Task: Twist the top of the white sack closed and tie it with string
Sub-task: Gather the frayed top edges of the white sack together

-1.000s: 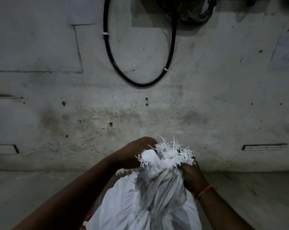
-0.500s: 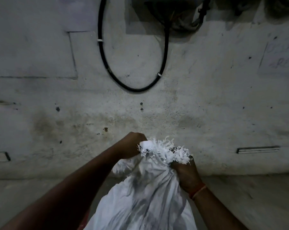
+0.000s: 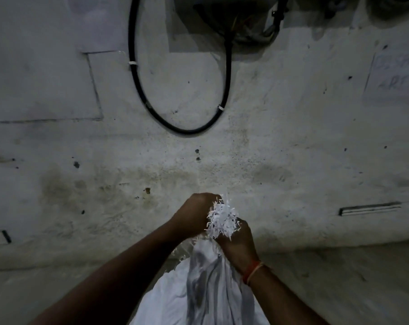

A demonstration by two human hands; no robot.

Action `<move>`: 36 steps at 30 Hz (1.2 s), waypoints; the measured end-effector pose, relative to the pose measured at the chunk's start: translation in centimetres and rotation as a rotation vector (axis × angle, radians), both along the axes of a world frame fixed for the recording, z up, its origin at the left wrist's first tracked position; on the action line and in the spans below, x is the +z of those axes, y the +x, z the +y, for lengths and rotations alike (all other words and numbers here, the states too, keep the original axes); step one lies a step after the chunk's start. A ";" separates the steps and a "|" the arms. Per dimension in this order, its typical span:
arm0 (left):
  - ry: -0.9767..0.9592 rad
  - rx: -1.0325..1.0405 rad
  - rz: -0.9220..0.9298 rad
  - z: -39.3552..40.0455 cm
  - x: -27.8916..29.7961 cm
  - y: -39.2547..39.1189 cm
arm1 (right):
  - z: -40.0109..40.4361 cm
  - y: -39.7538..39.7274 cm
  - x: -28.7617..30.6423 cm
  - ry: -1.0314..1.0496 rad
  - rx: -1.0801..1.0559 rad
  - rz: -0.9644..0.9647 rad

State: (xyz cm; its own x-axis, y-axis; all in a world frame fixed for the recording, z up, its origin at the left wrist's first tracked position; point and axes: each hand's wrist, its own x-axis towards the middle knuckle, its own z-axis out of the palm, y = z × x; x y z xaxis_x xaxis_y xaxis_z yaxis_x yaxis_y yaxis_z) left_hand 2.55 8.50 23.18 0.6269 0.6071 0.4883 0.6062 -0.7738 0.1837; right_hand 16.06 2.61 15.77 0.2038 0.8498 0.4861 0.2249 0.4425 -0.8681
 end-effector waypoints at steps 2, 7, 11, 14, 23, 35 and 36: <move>-0.199 -0.039 -0.050 -0.3 -0.1 -0.5 | -0.2 0.1 -0.5 0.020 0.056 -0.033; -0.275 -0.271 0.083 1.0 -1.3 -3.1 | 0.5 -0.3 -2.6 0.021 0.101 -0.046; -0.398 -0.252 0.207 1.1 -1.8 -4.3 | 0.7 -0.4 -3.4 0.052 0.121 0.007; -0.364 -0.158 0.376 0.8 -2.5 -4.2 | 0.8 0.6 -3.1 0.066 0.116 0.114; -0.226 0.258 0.204 2.3 -4.7 -7.3 | 0.6 2.3 -3.6 0.020 0.179 0.267; -1.429 0.124 -0.502 -0.2 -4.5 -8.0 | 1.4 2.4 -3.5 -0.016 0.077 0.512; -1.491 0.169 -0.612 -0.2 -5.1 -8.2 | 1.4 2.4 -3.4 -0.021 0.073 0.541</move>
State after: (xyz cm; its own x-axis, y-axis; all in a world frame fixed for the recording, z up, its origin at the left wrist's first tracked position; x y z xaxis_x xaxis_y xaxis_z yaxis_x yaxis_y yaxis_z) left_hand -5.65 8.33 18.04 0.4506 0.7834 -0.4280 0.2190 0.3678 0.9038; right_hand 18.46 3.97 12.35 0.3602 0.8794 0.3113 -0.2867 0.4219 -0.8601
